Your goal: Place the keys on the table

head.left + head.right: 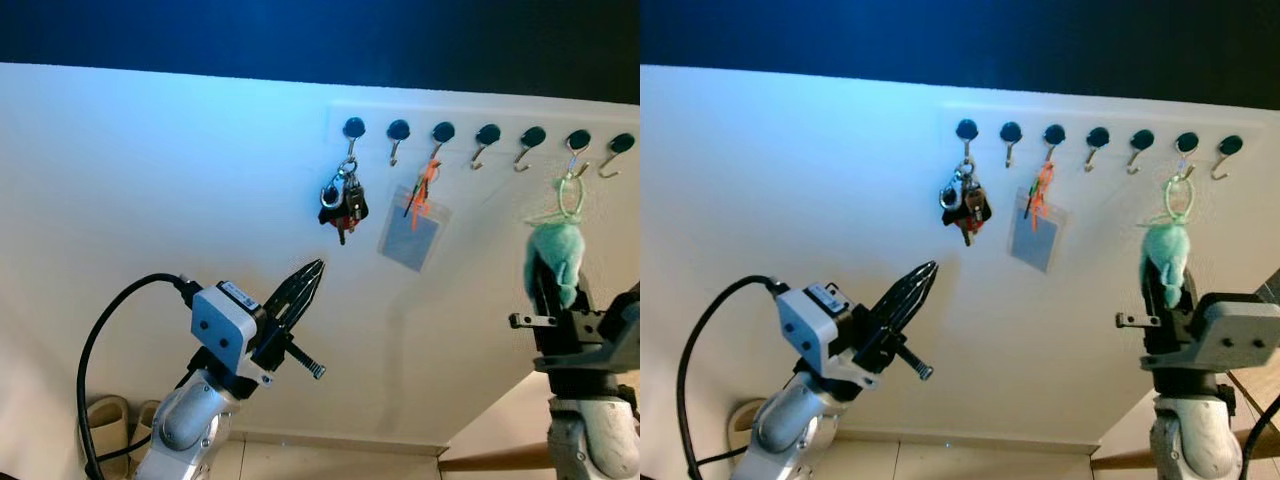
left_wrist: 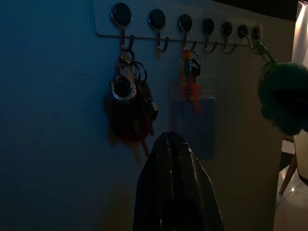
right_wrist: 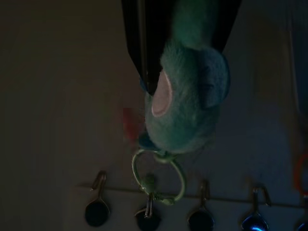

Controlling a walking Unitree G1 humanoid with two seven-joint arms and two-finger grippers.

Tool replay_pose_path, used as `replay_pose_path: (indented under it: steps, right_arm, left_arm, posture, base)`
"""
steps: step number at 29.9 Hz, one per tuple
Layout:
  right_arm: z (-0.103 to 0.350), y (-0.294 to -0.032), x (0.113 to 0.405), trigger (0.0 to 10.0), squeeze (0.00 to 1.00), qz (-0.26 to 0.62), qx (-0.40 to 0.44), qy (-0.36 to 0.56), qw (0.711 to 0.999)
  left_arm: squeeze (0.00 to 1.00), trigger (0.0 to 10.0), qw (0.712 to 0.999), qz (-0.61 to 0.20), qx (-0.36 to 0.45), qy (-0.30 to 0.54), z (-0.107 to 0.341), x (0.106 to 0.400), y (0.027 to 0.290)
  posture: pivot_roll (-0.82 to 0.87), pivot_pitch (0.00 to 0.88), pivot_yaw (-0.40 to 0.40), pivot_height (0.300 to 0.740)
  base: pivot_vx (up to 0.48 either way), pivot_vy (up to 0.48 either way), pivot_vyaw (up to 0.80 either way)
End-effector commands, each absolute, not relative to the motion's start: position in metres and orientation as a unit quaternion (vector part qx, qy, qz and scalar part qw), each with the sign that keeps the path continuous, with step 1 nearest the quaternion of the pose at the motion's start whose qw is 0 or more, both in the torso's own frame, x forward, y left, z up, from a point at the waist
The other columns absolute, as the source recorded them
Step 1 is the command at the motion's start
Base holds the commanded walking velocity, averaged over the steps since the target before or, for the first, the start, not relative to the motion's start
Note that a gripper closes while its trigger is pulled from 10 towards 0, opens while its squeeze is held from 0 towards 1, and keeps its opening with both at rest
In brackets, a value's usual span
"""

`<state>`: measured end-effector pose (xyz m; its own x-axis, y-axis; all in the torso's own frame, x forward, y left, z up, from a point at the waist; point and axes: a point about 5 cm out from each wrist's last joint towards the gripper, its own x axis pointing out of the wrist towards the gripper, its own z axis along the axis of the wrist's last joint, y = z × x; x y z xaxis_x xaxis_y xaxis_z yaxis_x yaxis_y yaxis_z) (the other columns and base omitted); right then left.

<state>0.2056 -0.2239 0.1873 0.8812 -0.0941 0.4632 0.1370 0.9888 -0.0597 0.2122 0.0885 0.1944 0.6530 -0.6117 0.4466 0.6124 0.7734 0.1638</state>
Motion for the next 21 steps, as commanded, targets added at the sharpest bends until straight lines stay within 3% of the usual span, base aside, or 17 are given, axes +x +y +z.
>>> replay_pose_path:
  steps: [1,2,3,4,5,6,9,10,11,21]
  right_arm:
    - [0.158,-0.232,0.201,10.0,0.00,-0.070,-0.051,-0.168,0.982]
    - [0.158,-0.232,0.201,10.0,0.00,-0.070,-0.051,-0.168,0.982]
    - [0.155,-0.231,0.202,10.0,0.09,-0.065,-0.045,-0.160,0.984]
    - [0.156,-0.228,0.204,10.0,0.82,-0.059,-0.035,-0.164,0.984]
    - [0.158,-0.226,0.206,10.0,0.82,-0.055,-0.028,-0.167,0.984]
    - [0.160,-0.223,0.208,10.0,1.00,-0.051,-0.025,-0.172,0.983]
    - [0.163,-0.221,0.211,10.0,1.00,-0.055,-0.029,-0.179,0.982]
    - [0.164,-0.221,0.212,10.0,0.82,-0.058,-0.034,-0.183,0.981]
    - [0.165,-0.221,0.212,10.0,0.00,-0.059,-0.039,-0.186,0.980]
    - [0.161,-0.224,0.208,10.0,0.00,-0.067,-0.073,-0.196,0.975]
  left_arm:
    - [0.00,10.0,0.905,-0.346,0.006,-0.247,0.195,0.211,0.086]
    - [0.00,10.0,0.905,-0.346,0.006,-0.247,0.195,0.211,0.086]
    - [0.00,10.0,0.905,-0.347,0.006,-0.247,0.195,0.211,0.085]
    - [0.00,10.0,0.904,-0.348,0.006,-0.248,0.195,0.212,0.085]
    - [0.00,10.0,0.904,-0.348,0.007,-0.249,0.196,0.212,0.085]
    - [0.00,10.0,0.903,-0.349,0.007,-0.250,0.196,0.213,0.084]
    - [0.00,10.0,0.903,-0.350,0.007,-0.251,0.196,0.213,0.084]
    - [0.00,10.0,0.903,-0.350,0.007,-0.251,0.196,0.212,0.084]
    - [0.00,10.0,0.902,-0.350,0.007,-0.251,0.196,0.212,0.084]
    - [0.00,10.0,0.902,-0.350,0.008,-0.252,0.196,0.212,0.083]
  posture:
    - [0.03,0.074,-0.049,0.740]
    - [0.03,0.074,-0.049,0.740]
    - [0.03,0.072,-0.049,0.740]
    - [0.03,0.071,-0.049,0.740]
    - [0.03,0.071,-0.049,0.740]
    - [0.03,0.072,-0.049,0.740]
    - [0.03,0.068,-0.051,0.740]
    - [0.03,0.067,-0.053,0.740]
    - [0.03,0.066,-0.054,0.740]
    - [0.03,0.068,-0.056,0.740]
  base:
    - [0.000,0.000,0.00]
    - [0.000,0.000,0.00]
    - [0.000,0.000,0.00]
    - [0.000,0.000,0.00]
    - [0.000,0.000,0.00]
    - [0.000,0.000,0.00]
    - [0.000,0.000,0.00]
    - [0.000,0.000,0.00]
    - [0.000,0.000,0.00]
    - [0.000,0.000,0.00]
